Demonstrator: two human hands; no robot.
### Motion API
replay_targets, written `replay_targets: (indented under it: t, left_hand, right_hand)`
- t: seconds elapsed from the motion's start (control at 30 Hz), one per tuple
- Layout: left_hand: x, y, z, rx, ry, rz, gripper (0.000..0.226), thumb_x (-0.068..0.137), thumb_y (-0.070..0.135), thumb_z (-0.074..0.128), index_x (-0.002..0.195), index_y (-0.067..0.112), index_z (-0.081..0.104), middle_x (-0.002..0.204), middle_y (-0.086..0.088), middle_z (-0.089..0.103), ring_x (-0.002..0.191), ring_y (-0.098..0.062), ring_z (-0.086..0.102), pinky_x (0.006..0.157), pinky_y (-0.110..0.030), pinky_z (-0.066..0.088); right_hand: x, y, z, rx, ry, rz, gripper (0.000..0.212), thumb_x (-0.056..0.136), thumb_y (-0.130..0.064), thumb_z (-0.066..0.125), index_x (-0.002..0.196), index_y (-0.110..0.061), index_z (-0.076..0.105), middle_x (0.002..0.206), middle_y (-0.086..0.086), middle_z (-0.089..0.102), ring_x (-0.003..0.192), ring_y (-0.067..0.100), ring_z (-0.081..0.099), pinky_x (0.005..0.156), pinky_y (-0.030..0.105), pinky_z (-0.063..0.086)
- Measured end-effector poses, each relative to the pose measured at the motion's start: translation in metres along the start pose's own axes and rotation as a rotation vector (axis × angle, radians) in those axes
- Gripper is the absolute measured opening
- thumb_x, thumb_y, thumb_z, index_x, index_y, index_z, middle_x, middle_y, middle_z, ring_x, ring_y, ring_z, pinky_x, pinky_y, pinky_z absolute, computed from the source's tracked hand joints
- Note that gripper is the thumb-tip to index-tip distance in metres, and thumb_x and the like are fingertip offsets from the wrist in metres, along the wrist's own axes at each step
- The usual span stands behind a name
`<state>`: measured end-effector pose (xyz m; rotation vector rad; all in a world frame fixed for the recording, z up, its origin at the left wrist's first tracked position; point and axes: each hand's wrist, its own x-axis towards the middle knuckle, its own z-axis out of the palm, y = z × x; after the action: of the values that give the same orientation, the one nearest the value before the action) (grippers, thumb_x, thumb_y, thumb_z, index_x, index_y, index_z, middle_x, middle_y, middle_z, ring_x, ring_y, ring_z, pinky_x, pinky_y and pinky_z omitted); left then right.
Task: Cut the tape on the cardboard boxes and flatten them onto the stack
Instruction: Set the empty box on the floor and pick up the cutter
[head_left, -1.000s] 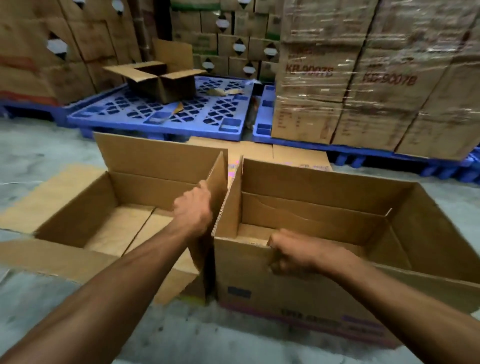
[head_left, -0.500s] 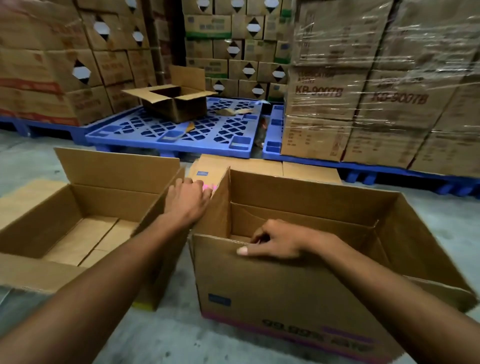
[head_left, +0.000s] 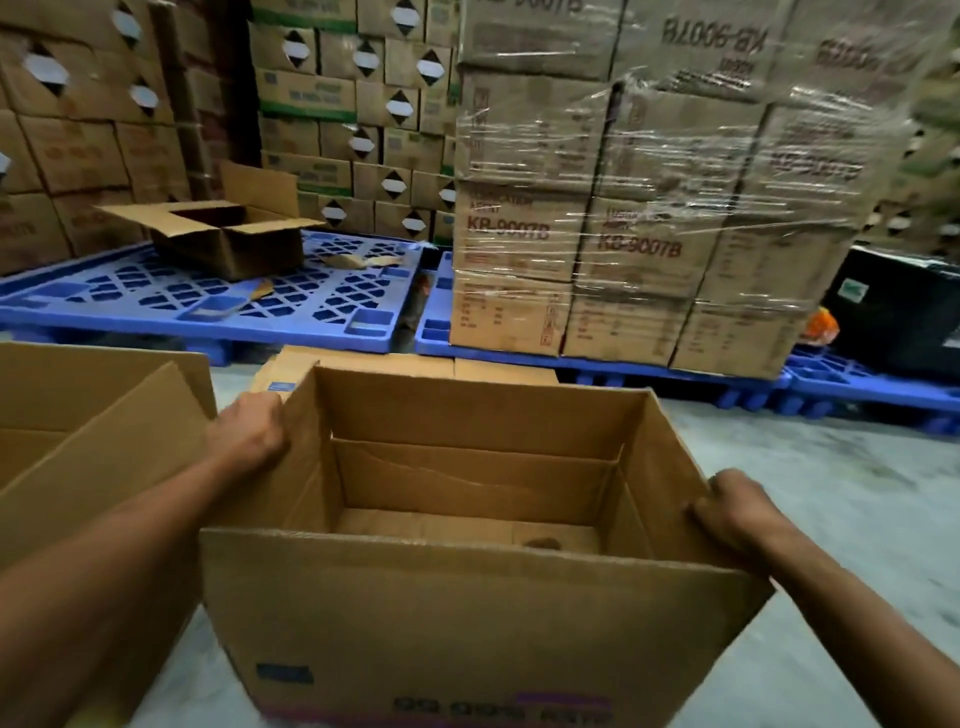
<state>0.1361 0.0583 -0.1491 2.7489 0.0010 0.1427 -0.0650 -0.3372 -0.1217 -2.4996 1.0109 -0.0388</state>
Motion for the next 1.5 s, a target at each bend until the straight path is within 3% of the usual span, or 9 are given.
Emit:
replay_targets:
  t: [0.4, 0.53, 0.67, 0.77, 0.97, 1.13, 1.23, 1.4, 1.5]
  left_hand:
    - [-0.039, 0.039, -0.075, -0.566, 0.557, 0.076, 0.015, 0.086, 0.016, 0.062, 0.095, 0.015, 0.05, 0.094, -0.013, 0.061, 0.089, -0.034, 0.058, 0.079, -0.046, 0.05]
    - [-0.062, 0.01, -0.04, -0.815, 0.323, 0.058, 0.011, 0.089, 0.012, 0.056, 0.09, 0.023, 0.054, 0.087, -0.006, 0.063, 0.09, -0.034, 0.063, 0.08, -0.048, 0.054]
    - [-0.087, -0.016, -0.018, -1.214, 0.02, -0.238, 0.025, 0.079, -0.005, 0.034, 0.082, 0.004, 0.057, 0.066, -0.01, 0.069, 0.057, -0.022, 0.064, 0.046, -0.021, 0.052]
    - [-0.087, -0.035, -0.002, -1.359, -0.033, -0.421, 0.047, 0.096, 0.043, 0.032, 0.09, 0.008, 0.062, 0.094, -0.014, 0.068, 0.072, -0.021, 0.06, 0.067, -0.031, 0.046]
    - [-0.072, -0.013, 0.001, -0.968, -0.27, -0.293, 0.063, 0.09, 0.063, 0.039, 0.133, 0.018, 0.051, 0.135, -0.007, 0.051, 0.102, -0.025, 0.053, 0.09, -0.035, 0.037]
    - [-0.069, 0.005, 0.004, -0.89, -0.11, -0.139, 0.048, 0.079, 0.058, 0.063, 0.112, 0.023, 0.062, 0.11, 0.002, 0.067, 0.098, -0.019, 0.063, 0.087, -0.033, 0.048]
    - [-0.073, -0.009, 0.0, -1.032, 0.086, -0.073, 0.044, 0.087, 0.057, 0.054, 0.109, 0.022, 0.068, 0.094, 0.006, 0.068, 0.091, -0.014, 0.063, 0.079, -0.029, 0.047]
    - [-0.091, -0.035, 0.008, -1.323, 0.151, -0.225, 0.061, 0.088, 0.069, 0.034, 0.063, 0.018, 0.055, 0.054, 0.005, 0.063, 0.051, -0.009, 0.058, 0.05, -0.023, 0.045]
    - [-0.098, -0.049, 0.012, -1.321, 0.033, -0.278, 0.069, 0.089, 0.071, 0.02, 0.089, 0.017, 0.063, 0.086, -0.002, 0.07, 0.085, -0.017, 0.061, 0.066, -0.029, 0.044]
  right_hand:
    - [-0.021, 0.004, -0.086, 0.369, 0.576, -0.295, 0.019, 0.092, -0.018, 0.058, 0.086, -0.001, 0.065, 0.08, 0.023, 0.066, 0.075, 0.035, 0.063, 0.067, 0.042, 0.051]
    - [-0.032, 0.032, -0.016, 0.534, 0.335, -0.329, 0.019, 0.088, 0.004, 0.054, 0.075, -0.007, 0.061, 0.069, 0.011, 0.063, 0.062, 0.023, 0.056, 0.051, 0.032, 0.041]
    - [-0.028, 0.08, 0.03, 0.921, -0.112, -0.202, 0.037, 0.082, 0.007, 0.045, 0.102, -0.013, 0.069, 0.107, 0.009, 0.07, 0.097, 0.024, 0.063, 0.075, 0.034, 0.054]
    - [-0.02, 0.1, 0.042, 1.302, -0.29, -0.02, 0.048, 0.041, -0.032, 0.077, 0.081, -0.007, 0.074, 0.092, 0.008, 0.074, 0.08, 0.025, 0.066, 0.072, 0.039, 0.052]
    - [-0.013, 0.042, 0.02, 0.92, -0.351, 0.063, 0.054, 0.087, -0.066, 0.037, 0.095, -0.018, 0.061, 0.103, 0.005, 0.061, 0.093, 0.025, 0.056, 0.087, 0.044, 0.04]
    - [-0.021, 0.018, 0.006, 0.734, -0.115, -0.109, 0.035, 0.087, -0.053, 0.056, 0.094, -0.019, 0.065, 0.088, 0.0, 0.065, 0.077, 0.019, 0.061, 0.065, 0.033, 0.042]
    - [-0.028, 0.02, -0.001, 0.834, 0.083, -0.173, 0.044, 0.089, -0.062, 0.042, 0.088, -0.025, 0.066, 0.086, -0.006, 0.062, 0.078, 0.009, 0.057, 0.079, 0.037, 0.041]
    - [-0.03, 0.031, 0.005, 1.125, 0.025, -0.106, 0.084, 0.038, -0.093, 0.039, 0.075, -0.02, 0.061, 0.068, -0.004, 0.071, 0.077, 0.018, 0.06, 0.07, 0.037, 0.044]
    - [-0.029, 0.046, 0.025, 1.106, -0.068, -0.046, 0.106, 0.025, -0.095, 0.042, 0.095, -0.017, 0.063, 0.089, 0.003, 0.068, 0.085, 0.021, 0.061, 0.073, 0.039, 0.047]
